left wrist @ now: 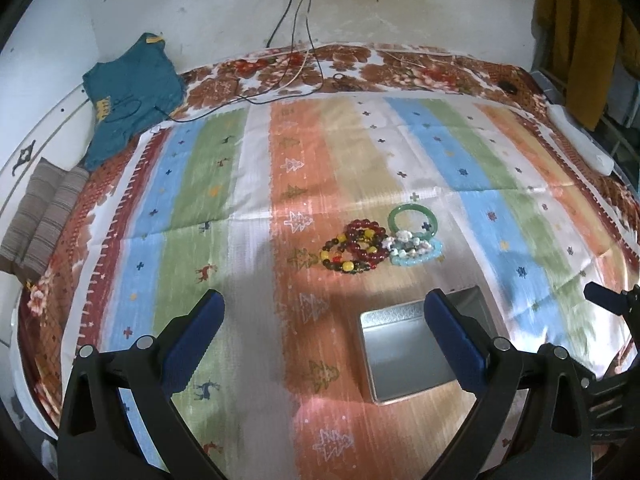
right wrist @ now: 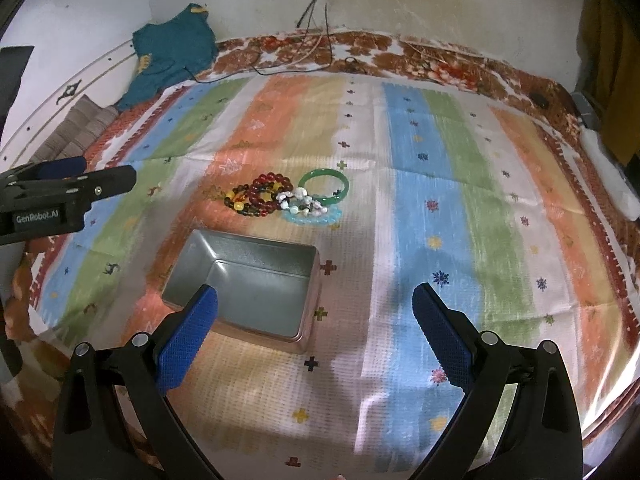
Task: Organize jewelry
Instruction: 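Move both tools forward toward the bracelet cluster beside the tin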
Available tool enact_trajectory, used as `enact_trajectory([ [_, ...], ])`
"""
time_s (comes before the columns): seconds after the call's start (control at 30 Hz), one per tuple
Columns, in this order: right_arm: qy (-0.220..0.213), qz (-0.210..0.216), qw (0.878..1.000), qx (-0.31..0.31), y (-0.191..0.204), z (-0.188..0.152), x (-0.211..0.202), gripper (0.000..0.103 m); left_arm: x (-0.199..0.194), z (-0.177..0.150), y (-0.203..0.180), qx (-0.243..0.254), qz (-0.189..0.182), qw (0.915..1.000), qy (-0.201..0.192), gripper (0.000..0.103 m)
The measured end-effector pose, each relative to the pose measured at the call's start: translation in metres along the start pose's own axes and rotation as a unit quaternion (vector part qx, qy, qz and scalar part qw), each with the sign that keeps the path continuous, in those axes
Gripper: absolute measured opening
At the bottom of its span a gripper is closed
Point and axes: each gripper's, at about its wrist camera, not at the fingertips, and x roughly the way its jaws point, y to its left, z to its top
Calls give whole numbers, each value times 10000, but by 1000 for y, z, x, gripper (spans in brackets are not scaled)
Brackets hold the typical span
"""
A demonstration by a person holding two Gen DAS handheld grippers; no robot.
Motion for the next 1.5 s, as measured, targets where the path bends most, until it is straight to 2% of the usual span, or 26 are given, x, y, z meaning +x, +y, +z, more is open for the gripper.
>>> enact_trajectory([
  [0.17,56,17,10000,-75,4,5,7,99,9,6,-5,47,-43,10000,57,97],
  [0.27,95,127,9998,-97,5,7,10,99,14,9,-5,-13,-239,9996,180,97],
  [0.37,116,237,9996,-68,5,10,13,99,18,11,-7,-1,-170,9997,183,97],
  [0.7,206,191,9994,-207,8,22,28,99,44,23,-7,73,-140,9989,439,97],
  [1.13,387,176,9989,-214,3,38,51,99,84,31,1,-119,-103,9959,889,97],
  [1.5,620,26,9975,-330,4,54,80,99,104,45,-12,106,-141,9956,925,97],
])
